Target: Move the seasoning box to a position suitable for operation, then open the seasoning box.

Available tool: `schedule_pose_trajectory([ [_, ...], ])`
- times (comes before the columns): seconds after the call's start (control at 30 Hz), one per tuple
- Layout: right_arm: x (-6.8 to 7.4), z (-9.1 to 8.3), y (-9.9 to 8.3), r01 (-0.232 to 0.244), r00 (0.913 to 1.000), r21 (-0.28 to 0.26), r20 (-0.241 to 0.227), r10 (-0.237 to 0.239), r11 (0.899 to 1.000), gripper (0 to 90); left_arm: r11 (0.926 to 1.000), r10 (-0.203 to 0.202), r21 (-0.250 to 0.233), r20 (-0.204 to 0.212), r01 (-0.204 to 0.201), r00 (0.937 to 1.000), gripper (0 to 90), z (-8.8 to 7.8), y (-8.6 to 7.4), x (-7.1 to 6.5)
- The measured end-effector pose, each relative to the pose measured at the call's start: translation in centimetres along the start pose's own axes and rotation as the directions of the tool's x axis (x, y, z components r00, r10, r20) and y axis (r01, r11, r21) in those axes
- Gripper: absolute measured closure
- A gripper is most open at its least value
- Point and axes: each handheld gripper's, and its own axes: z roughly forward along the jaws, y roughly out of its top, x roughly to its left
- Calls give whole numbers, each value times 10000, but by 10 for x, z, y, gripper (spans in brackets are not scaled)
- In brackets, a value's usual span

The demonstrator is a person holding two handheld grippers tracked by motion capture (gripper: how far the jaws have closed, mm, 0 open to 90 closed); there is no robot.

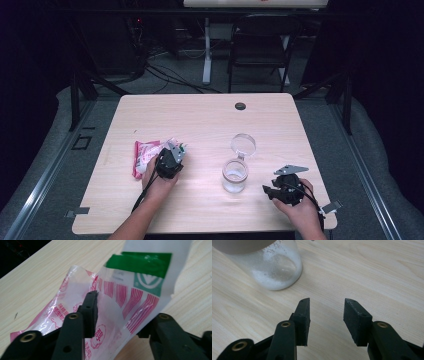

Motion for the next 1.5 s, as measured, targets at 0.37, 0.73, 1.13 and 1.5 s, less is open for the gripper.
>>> schedule_pose_trajectory([
  [0.37, -3, 1, 5, -301, 9994, -198, -178, 298, 9993, 572, 9912, -1169, -518, 871, 1217, 9893, 860, -17, -5, 36],
  [0.73, 3, 6, 11, -9, 9993, -309, -372, -2, 9995, 576, 9583, -2617, -744, 1581, 2758, 9521, 900, -37, -14, 68],
  [1.13, 3, 1, 12, -11, 9992, -444, -402, -7, 9990, 573, 9358, -3269, -907, 1386, 3407, 9348, 900, -62, -16, 104],
  [1.5, 0, -2, 12, -115, 9992, -574, -399, 92, 9983, 572, 9099, -3683, -1579, 1182, 3837, 9221, 900, -92, -16, 130],
])
